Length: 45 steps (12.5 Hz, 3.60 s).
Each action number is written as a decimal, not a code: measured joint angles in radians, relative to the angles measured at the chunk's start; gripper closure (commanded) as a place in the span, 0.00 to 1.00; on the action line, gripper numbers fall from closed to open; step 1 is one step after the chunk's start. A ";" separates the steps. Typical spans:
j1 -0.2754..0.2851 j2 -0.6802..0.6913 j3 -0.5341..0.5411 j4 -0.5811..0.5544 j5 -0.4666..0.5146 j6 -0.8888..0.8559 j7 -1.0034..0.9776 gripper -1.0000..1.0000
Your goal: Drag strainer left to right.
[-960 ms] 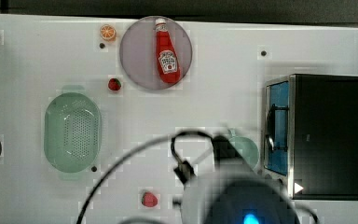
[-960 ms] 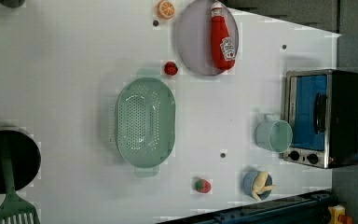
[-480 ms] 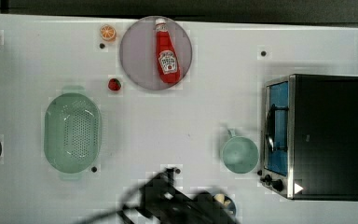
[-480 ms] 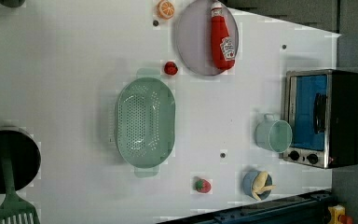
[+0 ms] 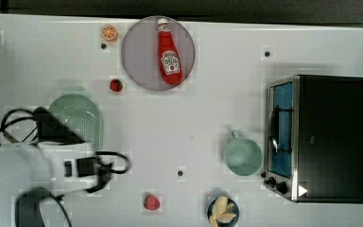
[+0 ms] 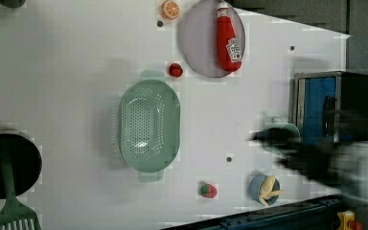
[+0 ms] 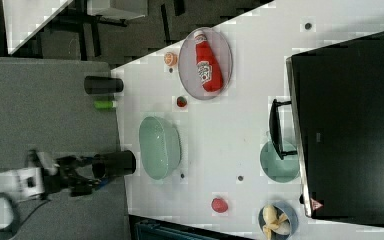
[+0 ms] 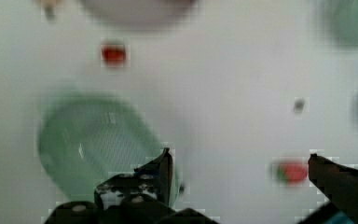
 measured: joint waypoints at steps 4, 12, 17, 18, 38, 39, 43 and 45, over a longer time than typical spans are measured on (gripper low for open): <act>0.039 0.264 0.085 -0.061 0.002 0.226 0.320 0.00; 0.039 0.559 0.089 -0.045 -0.104 0.529 0.793 0.00; 0.030 0.746 0.028 -0.066 -0.222 0.670 0.979 0.00; 0.041 0.770 0.017 -0.063 -0.240 0.674 0.985 0.00; -0.013 0.671 -0.136 -0.170 -0.239 0.752 0.984 0.00; -0.019 0.669 -0.143 -0.172 -0.248 0.752 0.968 0.00; -0.039 0.622 -0.203 -0.217 -0.263 0.753 0.871 0.00; -0.060 0.612 -0.217 -0.225 -0.263 0.740 0.839 0.00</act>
